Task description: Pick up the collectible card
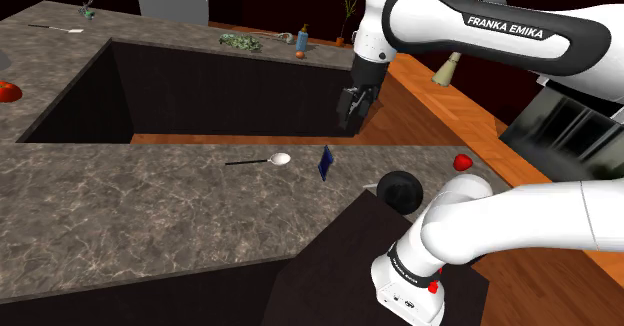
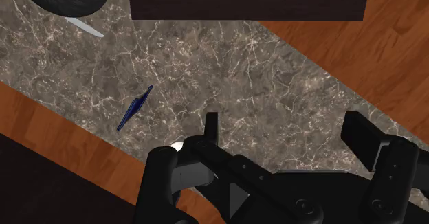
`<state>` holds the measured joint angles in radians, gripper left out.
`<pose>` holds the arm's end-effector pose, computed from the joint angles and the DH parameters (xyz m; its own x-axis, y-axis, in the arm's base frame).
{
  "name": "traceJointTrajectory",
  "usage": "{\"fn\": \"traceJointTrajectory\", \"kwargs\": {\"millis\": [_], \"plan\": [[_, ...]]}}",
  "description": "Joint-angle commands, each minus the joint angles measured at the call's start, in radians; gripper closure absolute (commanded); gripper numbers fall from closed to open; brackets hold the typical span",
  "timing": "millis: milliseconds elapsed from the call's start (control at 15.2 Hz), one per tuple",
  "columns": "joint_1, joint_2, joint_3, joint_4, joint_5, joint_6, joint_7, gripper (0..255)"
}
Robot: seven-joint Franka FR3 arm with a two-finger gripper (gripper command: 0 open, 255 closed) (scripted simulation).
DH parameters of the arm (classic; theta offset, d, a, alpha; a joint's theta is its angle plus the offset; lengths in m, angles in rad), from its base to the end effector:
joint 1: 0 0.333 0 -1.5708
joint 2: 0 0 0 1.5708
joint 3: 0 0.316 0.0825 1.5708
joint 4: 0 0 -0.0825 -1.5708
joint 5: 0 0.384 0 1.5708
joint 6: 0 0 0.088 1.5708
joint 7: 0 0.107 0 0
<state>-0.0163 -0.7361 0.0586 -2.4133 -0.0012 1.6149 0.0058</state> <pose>0.3206 0.0172 0.5511 0.9978 0.0189 -0.0628 0.0215 -0.9989 0.0409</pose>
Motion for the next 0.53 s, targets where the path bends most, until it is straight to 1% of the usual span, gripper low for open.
{"fn": "traceJointTrajectory", "kwargs": {"millis": [0,462], "plan": [[0.000,0.000,0.000,0.000,0.000,0.000,0.000,0],[-0.063,0.146,-0.003,-0.092,-0.060,0.241,0.062,0]]}}
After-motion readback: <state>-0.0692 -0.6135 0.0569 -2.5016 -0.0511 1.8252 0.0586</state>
